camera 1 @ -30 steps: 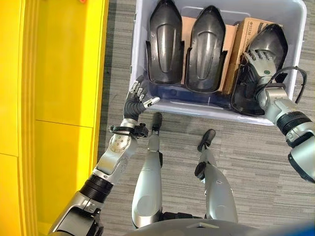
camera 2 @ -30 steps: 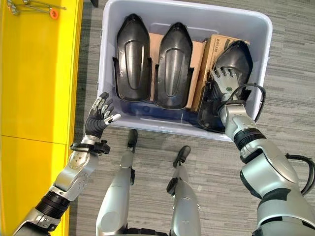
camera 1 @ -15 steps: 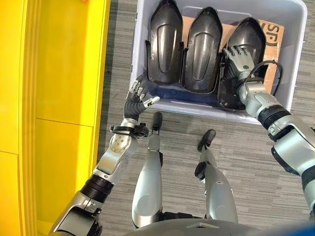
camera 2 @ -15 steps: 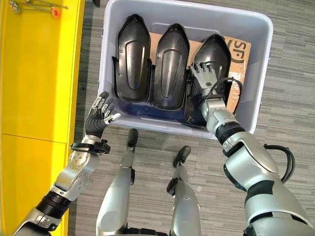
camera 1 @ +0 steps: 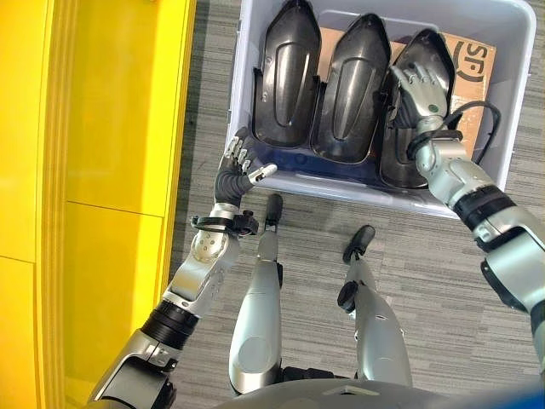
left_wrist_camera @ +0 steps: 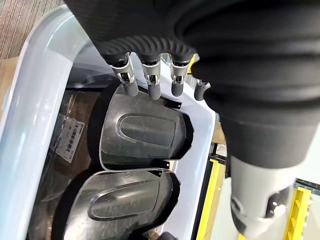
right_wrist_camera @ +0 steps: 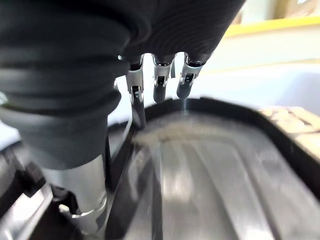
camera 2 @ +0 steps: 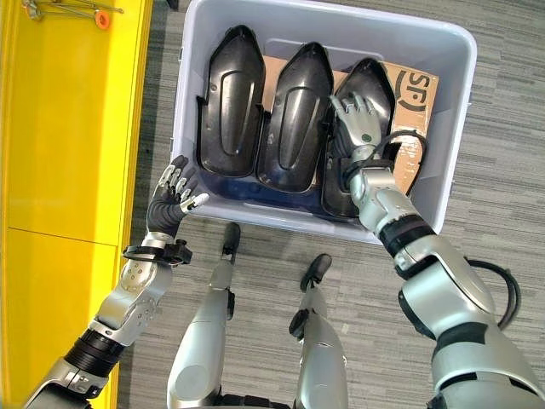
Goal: Move parts from the plastic box to the shelf.
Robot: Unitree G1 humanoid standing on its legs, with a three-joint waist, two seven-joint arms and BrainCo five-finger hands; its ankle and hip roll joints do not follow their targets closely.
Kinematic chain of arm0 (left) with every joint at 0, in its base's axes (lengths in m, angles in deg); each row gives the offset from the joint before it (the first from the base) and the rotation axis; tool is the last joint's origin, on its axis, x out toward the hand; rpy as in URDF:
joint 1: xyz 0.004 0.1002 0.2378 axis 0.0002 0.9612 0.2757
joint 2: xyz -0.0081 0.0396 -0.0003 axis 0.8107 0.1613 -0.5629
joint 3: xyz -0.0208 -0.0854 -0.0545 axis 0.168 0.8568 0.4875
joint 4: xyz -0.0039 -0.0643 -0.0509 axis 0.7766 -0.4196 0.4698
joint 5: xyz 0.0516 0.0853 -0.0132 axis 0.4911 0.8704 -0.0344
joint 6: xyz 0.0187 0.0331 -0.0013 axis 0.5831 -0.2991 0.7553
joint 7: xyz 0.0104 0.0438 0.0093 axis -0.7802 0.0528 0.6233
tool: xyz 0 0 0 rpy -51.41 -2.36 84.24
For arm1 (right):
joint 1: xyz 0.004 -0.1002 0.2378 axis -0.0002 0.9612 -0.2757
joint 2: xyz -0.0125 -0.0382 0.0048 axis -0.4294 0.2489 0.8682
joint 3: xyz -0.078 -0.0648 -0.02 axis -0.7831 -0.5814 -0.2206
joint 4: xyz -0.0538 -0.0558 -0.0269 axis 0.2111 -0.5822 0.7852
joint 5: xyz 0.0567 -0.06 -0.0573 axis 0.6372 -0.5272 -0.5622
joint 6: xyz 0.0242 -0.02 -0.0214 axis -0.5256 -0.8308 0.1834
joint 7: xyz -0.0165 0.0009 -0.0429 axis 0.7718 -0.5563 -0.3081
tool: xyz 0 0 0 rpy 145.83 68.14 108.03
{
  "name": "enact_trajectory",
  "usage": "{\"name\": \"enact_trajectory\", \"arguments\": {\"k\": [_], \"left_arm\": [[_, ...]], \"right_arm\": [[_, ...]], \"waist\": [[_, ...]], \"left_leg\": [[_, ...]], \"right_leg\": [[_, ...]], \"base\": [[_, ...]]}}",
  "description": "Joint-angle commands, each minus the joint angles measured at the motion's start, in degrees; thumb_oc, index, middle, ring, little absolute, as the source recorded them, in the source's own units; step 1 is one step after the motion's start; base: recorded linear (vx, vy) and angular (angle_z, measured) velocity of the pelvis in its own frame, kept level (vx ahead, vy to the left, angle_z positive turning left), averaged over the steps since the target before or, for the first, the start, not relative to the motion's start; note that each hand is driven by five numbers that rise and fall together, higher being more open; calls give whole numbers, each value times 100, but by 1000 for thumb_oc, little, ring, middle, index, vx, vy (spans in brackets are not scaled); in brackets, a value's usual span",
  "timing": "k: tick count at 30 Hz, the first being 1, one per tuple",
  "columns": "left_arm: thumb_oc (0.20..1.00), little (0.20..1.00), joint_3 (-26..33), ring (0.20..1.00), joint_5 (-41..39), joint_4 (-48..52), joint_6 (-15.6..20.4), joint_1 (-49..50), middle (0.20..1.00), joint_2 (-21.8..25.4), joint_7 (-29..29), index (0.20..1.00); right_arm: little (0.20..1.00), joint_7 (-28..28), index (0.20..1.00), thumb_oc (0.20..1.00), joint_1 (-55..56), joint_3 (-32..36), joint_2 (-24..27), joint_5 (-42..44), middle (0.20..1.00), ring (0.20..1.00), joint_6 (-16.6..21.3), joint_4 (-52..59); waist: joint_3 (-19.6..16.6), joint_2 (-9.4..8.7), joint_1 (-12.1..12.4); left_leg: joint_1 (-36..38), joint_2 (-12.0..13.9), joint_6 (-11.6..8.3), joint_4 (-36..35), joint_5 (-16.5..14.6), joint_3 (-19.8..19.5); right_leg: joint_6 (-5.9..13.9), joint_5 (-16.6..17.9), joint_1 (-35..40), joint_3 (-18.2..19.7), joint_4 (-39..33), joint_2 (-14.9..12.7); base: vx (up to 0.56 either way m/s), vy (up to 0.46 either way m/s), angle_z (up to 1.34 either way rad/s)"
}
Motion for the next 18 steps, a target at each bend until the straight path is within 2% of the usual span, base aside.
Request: {"name": "enact_trajectory", "arguments": {"k": [1, 2, 3, 5, 7, 8, 12, 15, 18], "left_arm": [[1000, 1000, 74, 1000, 177, 747, 250, 172, 1000, 112, 148, 1000], [1000, 1000, 102, 1000, 185, 775, 240, 198, 1000, 127, 148, 1000], [1000, 1000, 173, 1000, 256, 797, 213, 244, 1000, 122, 206, 1000], [1000, 1000, 166, 1000, 263, 814, 197, 260, 1000, 124, 229, 1000], [1000, 1000, 153, 1000, 299, 831, 173, 297, 1000, 128, 261, 1000], [1000, 1000, 149, 1000, 326, 831, 161, 321, 1000, 109, 287, 1000], [1000, 1000, 125, 1000, 337, 836, 161, 381, 1000, 130, 332, 1000], [1000, 1000, 114, 1000, 299, 851, 165, 443, 1000, 126, 384, 1000], [1000, 1000, 85, 1000, 302, 833, 154, 475, 1000, 127, 417, 1000]], "right_arm": [[1000, -601, 1000, 1000, 117, 625, 326, -59, 1000, 1000, 246, 938], [1000, -632, 1000, 1000, 372, 848, 444, -150, 1000, 1000, 249, 1298], [1000, -823, 1000, 1000, 915, 1353, 460, -114, 1000, 1000, 320, 1849], [1000, -847, 1000, 1000, 1208, 1596, 422, -83, 1000, 1000, 359, 2117], [1000, -882, 1000, 1000, 1653, 1899, 241, 125, 1000, 1000, 464, 2442], [1000, -946, 1000, 1000, 2016, 2120, -28, 446, 1000, 1000, 617, 2629], [1000, -1060, 1000, 1000, 2407, 2332, -341, 691, 1000, 1000, 721, 2771], [1000, -1206, 1000, 1000, 2729, 2494, -825, 1090, 1000, 1000, 840, 2758], [1000, -1202, 1000, 1000, 2864, 2492, -1093, 1438, 1000, 1000, 967, 2703]], "waist": [[-62, -181, -162], [-72, -188, -185], [-76, -213, -273], [-83, -225, -292], [-89, -252, -330], [-88, -266, -391], [-87, -269, -425], [-87, -260, -479], [-100, -253, -497]], "left_leg": [[111, -13, -204, -16, -318, 69], [91, -20, -195, -16, -292, 72], [122, -2, -191, -16, -336, 103], [108, -8, -180, -16, -306, 105], [138, 17, -182, -16, -340, 132], [151, 28, -174, -16, -338, 151], [163, 46, -161, -16, -330, 176], [161, 48, -154, -16, -318, 195], [151, 49, -154, -16, -314, 209]], "right_leg": [[688, -390, 148, 602, 35, -529], [688, -366, 124, 605, 35, -537], [691, -389, 131, 629, 35, -522], [690, -362, 109, 636, 35, -528], [692, -392, 120, 655, 35, -517], [693, -394, 112, 676, 35, -508], [685, -396, 101, 710, 35, -501], [680, -391, 81, 718, 35, -499], [682, -384, 65, 727, 35, -501]], "base": [[0, 0, 0], [0, 0, 0], [0, 0, 0], [0, 0, 0], [0, 0, 0], [0, 0, 0], [-1, 0, -1], [0, 0, 0], [0, 0, 0]]}}
